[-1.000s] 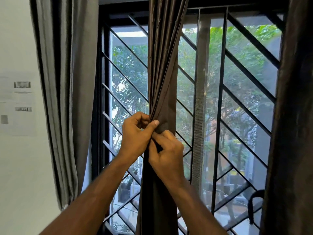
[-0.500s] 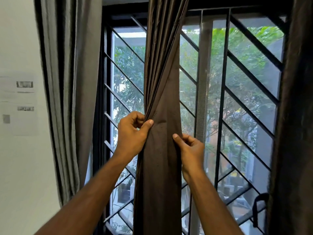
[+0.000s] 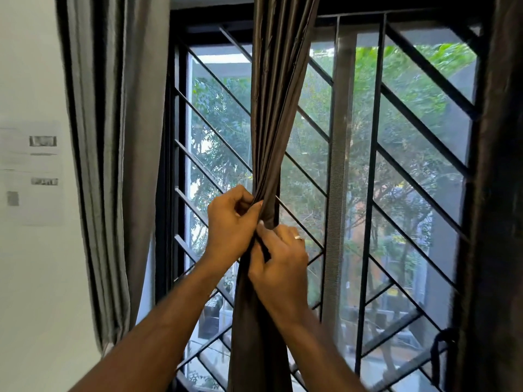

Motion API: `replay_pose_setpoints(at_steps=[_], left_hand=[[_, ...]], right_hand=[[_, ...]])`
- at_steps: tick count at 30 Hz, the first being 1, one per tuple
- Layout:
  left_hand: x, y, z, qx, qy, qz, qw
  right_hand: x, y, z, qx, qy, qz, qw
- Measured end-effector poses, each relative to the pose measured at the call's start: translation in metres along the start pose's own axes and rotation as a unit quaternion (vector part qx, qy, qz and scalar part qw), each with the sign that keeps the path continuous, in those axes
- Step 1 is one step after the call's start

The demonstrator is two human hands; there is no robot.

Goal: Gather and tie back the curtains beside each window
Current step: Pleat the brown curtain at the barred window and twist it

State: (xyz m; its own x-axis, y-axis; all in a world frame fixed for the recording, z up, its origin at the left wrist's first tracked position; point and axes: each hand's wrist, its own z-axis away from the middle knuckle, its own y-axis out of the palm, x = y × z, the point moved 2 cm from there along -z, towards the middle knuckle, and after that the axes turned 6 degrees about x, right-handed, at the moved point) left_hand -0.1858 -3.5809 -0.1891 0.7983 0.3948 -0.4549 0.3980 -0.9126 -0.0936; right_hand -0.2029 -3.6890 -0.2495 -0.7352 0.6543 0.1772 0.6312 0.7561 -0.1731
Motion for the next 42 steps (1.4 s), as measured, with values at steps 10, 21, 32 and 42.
replay_pose_setpoints(at_steps=[10, 21, 32, 42], left_hand=[[0.003, -0.016, 0.004, 0.013, -0.021, 0.048, 0.999], [0.014, -0.024, -0.002, 0.094, -0.148, 0.251, 0.952], [0.013, -0.003, 0.002, 0.133, -0.284, 0.424, 0.849], [0.017, -0.004, -0.001, 0.138, -0.272, 0.350, 0.886]], right_hand=[[0.007, 0.007, -0.001, 0.056, -0.008, -0.085, 0.995], [-0.062, 0.004, -0.012, -0.039, 0.375, -0.261, 0.888], [-0.062, -0.022, -0.015, -0.172, 0.311, -0.199, 0.913], [-0.081, -0.020, -0.036, -0.008, 0.339, -0.291, 0.894]])
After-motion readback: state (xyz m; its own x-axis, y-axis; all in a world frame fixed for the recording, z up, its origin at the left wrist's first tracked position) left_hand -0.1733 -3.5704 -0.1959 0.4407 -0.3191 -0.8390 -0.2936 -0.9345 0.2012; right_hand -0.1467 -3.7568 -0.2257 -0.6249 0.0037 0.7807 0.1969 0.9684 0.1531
